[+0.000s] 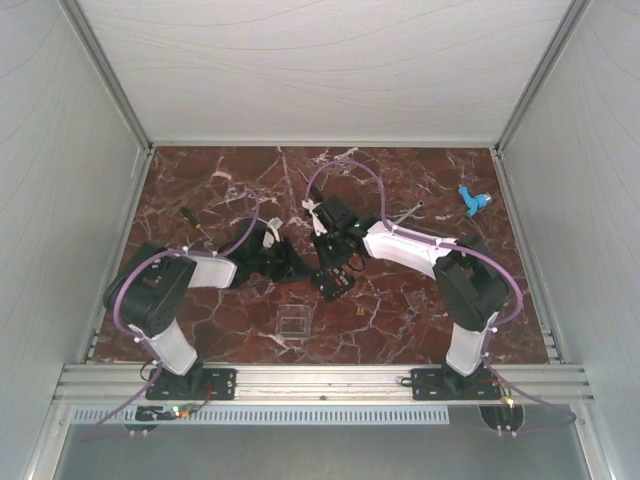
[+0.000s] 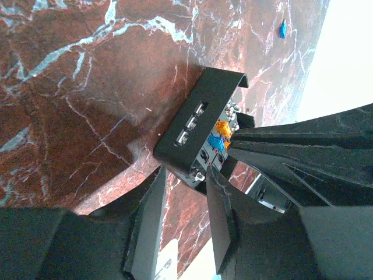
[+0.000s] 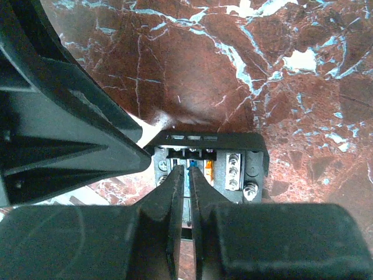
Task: Snap on the fuse box
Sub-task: Install the fuse at the fuse box base.
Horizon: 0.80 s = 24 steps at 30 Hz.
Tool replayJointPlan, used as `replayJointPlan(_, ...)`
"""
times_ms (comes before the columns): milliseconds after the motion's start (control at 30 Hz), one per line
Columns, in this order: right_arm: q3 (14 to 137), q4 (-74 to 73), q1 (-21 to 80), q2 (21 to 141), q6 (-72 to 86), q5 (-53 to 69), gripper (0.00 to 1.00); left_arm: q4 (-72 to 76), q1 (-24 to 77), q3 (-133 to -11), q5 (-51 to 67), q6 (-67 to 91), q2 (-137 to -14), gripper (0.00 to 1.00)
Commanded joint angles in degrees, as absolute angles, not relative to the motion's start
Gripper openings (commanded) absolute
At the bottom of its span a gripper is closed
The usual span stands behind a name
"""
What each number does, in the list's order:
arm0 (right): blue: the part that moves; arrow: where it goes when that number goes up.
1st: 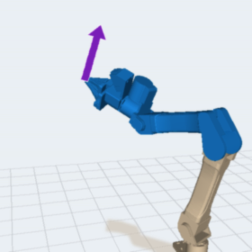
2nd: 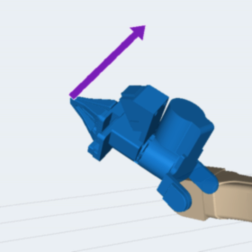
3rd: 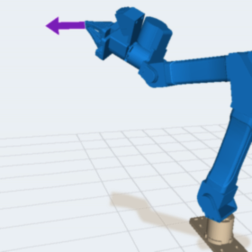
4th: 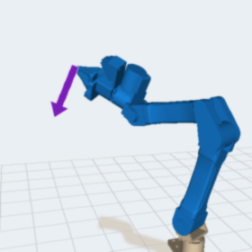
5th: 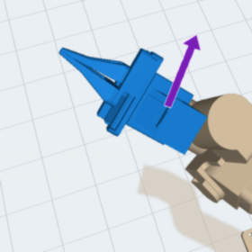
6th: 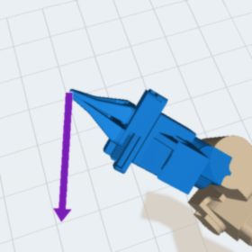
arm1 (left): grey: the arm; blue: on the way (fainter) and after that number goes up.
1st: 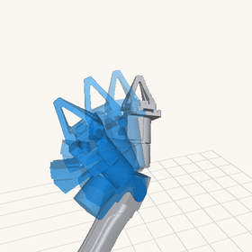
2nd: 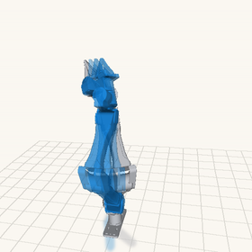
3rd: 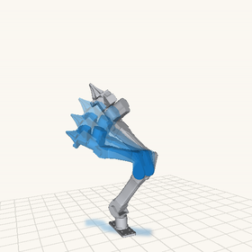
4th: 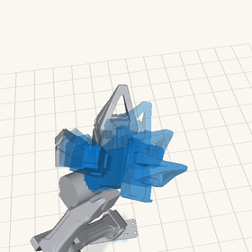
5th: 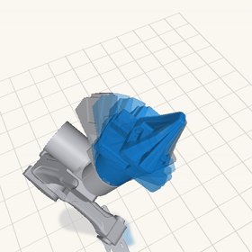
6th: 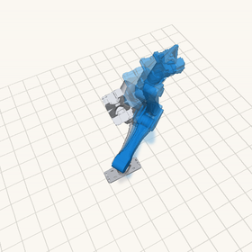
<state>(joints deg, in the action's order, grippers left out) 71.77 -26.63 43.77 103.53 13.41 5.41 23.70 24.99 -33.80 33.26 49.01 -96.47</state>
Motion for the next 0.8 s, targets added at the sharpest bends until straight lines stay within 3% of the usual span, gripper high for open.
replayJointPlan(0, 74.1, -28.47, 44.75, 105.21, 13.37, 3.8, 0.05, 26.69, 25.57, -35.87, 34.32, 49.53, -97.28, 0.33)
replayJointPlan(167, 75.41, -31.48, 45.79, 107.2, 12.48, 1.94, 0.0, 27.06, 25.83, -35.72, 34.46, 49.64, -97.58, 0.31)
replayJointPlan(767, 80.02, -41.99, 49.25, 120.17, 10.02, -5.17, 0.0, 27.82, 26.1, -35.42, 34.09, 49.58, -98.7, 0.21)
